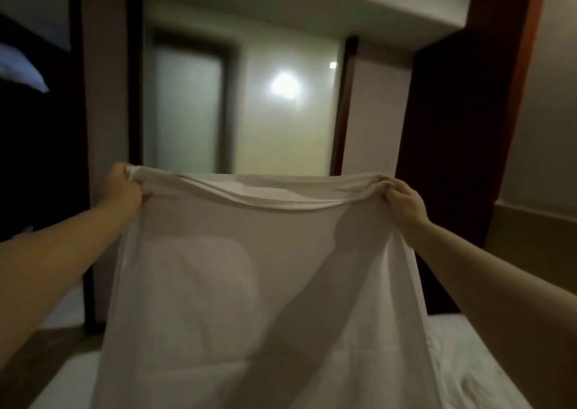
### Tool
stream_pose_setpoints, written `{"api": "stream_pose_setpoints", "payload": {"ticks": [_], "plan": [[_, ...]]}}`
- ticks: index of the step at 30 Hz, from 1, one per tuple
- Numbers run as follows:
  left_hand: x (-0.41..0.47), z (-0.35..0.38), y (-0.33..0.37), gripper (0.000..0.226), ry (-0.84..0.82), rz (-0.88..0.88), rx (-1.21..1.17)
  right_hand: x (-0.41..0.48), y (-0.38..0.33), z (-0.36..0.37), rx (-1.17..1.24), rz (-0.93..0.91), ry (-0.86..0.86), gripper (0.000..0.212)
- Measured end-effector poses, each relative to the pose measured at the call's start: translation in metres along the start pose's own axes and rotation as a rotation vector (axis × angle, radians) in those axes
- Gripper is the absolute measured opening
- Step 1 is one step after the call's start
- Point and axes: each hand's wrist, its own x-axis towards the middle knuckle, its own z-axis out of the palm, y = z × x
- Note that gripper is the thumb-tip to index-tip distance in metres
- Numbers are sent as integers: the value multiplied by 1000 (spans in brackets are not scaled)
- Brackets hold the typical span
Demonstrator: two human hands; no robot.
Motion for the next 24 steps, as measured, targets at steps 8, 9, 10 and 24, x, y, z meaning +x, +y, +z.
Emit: {"api": "stream_pose_setpoints", "payload": {"ticks": [8, 9, 10, 24], "plan": [[-45, 90, -202, 35, -243, -433, 209, -5, 217, 58, -225, 397, -154, 28], [-48, 98, -224, 36, -232, -487, 198, -5, 238, 70, -253, 406, -167, 28], [-49, 106, -241, 36, -220, -525, 195, -4, 255, 81, -278, 405, -182, 31], [-216, 162, -429, 82, -715, -382, 765, -175, 484, 162, -917, 342, -880, 70]]}}
